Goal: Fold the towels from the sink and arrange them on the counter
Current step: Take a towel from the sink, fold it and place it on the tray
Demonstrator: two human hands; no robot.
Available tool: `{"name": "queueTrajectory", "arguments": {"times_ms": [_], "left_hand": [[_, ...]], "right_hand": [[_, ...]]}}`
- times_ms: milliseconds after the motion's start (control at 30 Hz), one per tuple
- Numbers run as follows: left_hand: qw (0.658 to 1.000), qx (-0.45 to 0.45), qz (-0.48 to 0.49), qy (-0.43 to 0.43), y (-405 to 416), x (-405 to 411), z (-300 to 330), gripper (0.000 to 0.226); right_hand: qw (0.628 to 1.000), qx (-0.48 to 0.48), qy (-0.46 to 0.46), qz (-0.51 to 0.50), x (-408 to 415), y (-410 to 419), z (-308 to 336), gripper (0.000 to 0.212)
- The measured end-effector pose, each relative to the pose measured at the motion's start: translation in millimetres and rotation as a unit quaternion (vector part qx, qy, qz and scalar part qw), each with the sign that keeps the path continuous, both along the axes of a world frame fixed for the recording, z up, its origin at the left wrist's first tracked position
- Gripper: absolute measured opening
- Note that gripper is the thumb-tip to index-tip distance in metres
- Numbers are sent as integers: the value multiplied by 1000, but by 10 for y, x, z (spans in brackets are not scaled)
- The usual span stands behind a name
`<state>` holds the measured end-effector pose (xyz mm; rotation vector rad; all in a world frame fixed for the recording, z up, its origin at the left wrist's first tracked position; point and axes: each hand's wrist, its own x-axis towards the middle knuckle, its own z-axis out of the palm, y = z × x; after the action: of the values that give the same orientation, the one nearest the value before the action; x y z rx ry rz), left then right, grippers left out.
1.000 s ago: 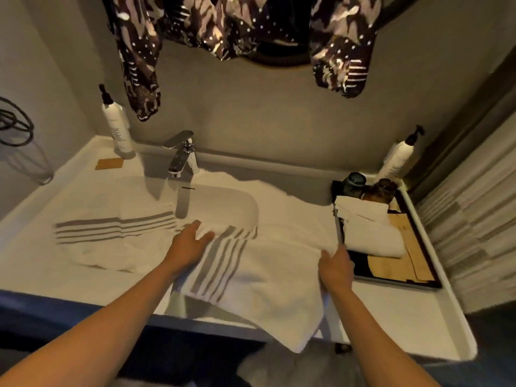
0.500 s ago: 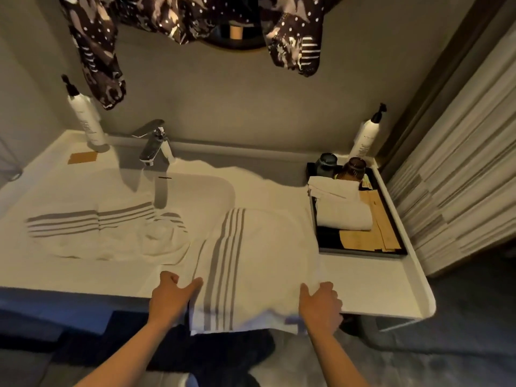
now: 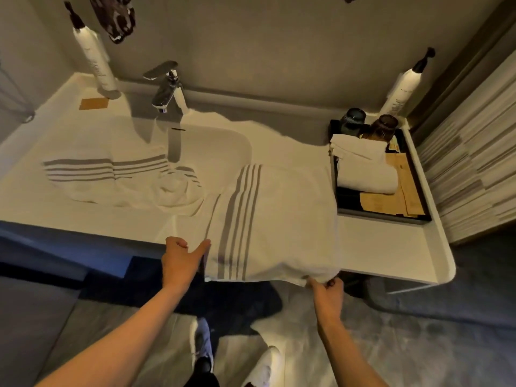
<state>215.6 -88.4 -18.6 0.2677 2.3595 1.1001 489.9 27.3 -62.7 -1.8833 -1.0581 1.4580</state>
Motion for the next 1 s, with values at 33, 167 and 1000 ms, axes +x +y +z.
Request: {"name": "queueTrajectory", "arguments": {"times_ms": [33,167,1000], "left_hand": [[1000,-11,-13,-20,-28,19,-21,55],[993,14,0,-118,-156,104,-158,62],[967,212,-58,-127,-615,229,405,65]], "right_hand": [[1000,-4,12,16,-31,13,9,64],[998,-10,67,5,-20,57,-5,63],[983,130,93,89,457,-367,770,29]]}}
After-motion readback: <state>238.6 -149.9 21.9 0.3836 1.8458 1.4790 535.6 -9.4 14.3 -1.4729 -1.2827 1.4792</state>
